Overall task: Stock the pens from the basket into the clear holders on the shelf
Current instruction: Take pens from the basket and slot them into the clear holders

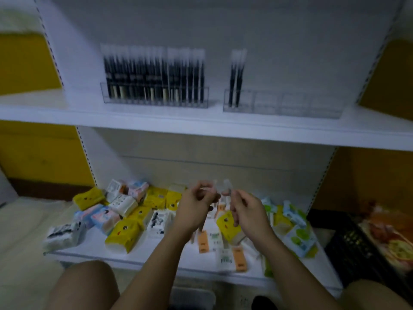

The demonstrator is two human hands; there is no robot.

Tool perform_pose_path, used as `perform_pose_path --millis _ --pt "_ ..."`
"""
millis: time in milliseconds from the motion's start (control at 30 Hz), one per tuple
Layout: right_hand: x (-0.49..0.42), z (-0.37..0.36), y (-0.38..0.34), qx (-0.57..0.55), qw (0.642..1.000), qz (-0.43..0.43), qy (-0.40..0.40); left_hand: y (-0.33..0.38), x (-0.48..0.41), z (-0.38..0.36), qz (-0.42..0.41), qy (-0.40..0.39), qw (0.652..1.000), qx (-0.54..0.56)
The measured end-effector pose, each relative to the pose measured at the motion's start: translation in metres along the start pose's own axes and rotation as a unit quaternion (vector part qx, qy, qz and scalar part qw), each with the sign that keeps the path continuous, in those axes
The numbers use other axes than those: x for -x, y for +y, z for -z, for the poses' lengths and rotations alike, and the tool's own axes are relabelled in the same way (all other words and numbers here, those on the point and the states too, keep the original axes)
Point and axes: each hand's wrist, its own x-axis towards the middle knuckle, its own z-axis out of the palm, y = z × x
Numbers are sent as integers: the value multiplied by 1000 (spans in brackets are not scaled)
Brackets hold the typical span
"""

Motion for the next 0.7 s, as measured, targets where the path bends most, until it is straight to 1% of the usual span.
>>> perform_pose_path --millis 67,133,200,300,467,533,700 --pt "-2 10 -29 -9 1000 26 15 32 -5 -4 -31 -13 999 9" --pt "-4 22 -57 37 996 70 48 62 -10 -8 -66 -21 997 35" --pt "-8 35 -84 58 988 113 85 90 -15 -11 -103 -35 993 44" --pt "-18 51 -125 45 980 158 110 133 -23 -16 -164 -56 985 19" --pt "-43 78 -179 86 966 202 137 191 -43 -27 -233 -80 969 -7" --pt "-55 86 -194 85 962 216 143 206 -55 -30 -255 -75 964 -31" --pt "-87 101 -218 92 946 267 159 233 -89 -36 -302 -29 949 -81"
